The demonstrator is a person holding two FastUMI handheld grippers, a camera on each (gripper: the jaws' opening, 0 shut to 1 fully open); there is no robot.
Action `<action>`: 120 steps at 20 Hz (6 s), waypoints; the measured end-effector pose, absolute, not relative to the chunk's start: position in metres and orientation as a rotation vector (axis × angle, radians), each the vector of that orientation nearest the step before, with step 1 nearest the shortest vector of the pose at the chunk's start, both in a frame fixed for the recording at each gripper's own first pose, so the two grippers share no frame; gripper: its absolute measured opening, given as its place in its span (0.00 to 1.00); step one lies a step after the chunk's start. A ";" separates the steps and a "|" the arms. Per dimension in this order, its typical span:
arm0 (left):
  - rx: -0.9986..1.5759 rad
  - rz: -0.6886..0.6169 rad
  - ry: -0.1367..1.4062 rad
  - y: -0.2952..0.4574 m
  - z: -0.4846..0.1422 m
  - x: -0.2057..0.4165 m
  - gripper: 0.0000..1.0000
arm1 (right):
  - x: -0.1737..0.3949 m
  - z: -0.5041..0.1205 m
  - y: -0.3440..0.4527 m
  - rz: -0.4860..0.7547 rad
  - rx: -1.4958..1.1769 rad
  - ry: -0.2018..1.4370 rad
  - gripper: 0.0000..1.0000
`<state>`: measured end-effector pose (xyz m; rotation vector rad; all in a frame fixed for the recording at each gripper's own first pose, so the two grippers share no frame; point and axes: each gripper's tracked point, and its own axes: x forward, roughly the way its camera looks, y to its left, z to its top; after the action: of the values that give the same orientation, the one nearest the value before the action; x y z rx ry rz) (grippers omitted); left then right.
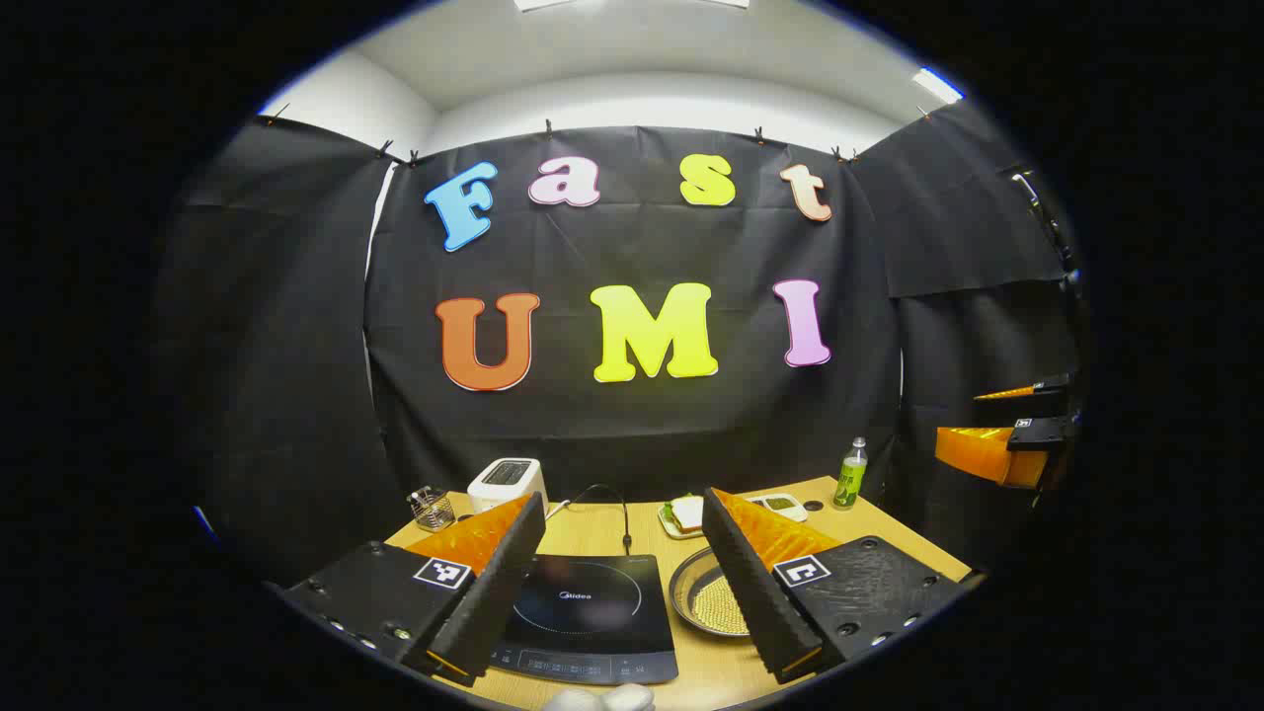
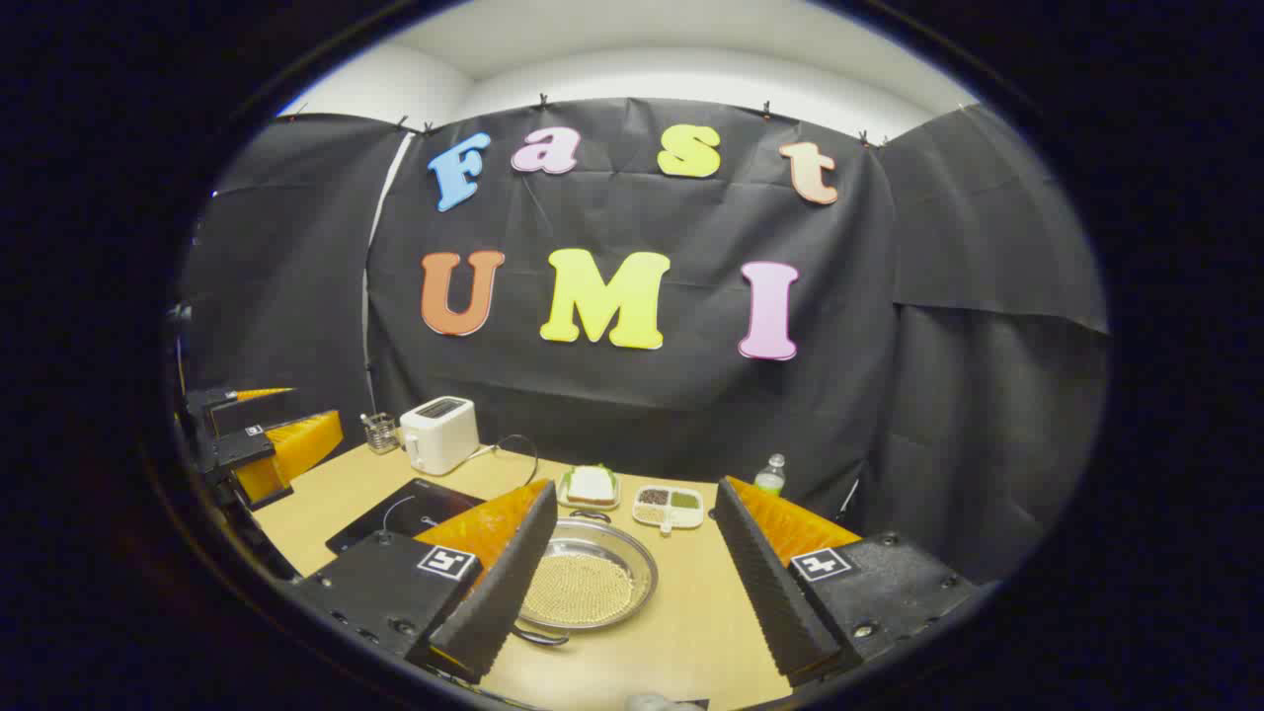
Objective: First push the handle of the pot to place it horizontally, then grasp the pot with both hands and set it on the induction cooktop.
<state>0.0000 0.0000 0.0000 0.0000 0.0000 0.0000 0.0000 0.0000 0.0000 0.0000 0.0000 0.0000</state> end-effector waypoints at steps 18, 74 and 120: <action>-0.006 0.030 -0.010 0.017 -0.008 -0.003 0.95 | 0.044 -0.034 0.067 0.141 0.007 0.129 0.98; -0.033 0.051 0.121 0.015 -0.062 0.008 0.95 | 0.069 -0.332 0.049 0.125 0.076 0.880 0.00; -0.038 0.230 0.183 -0.048 -0.067 0.010 0.96 | 0.161 -0.316 -0.095 0.137 -0.103 0.782 0.00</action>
<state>0.0097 -0.0478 -0.0675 -0.0380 0.1825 0.2304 0.1611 -0.0954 -0.3161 -0.1032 0.7816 0.1372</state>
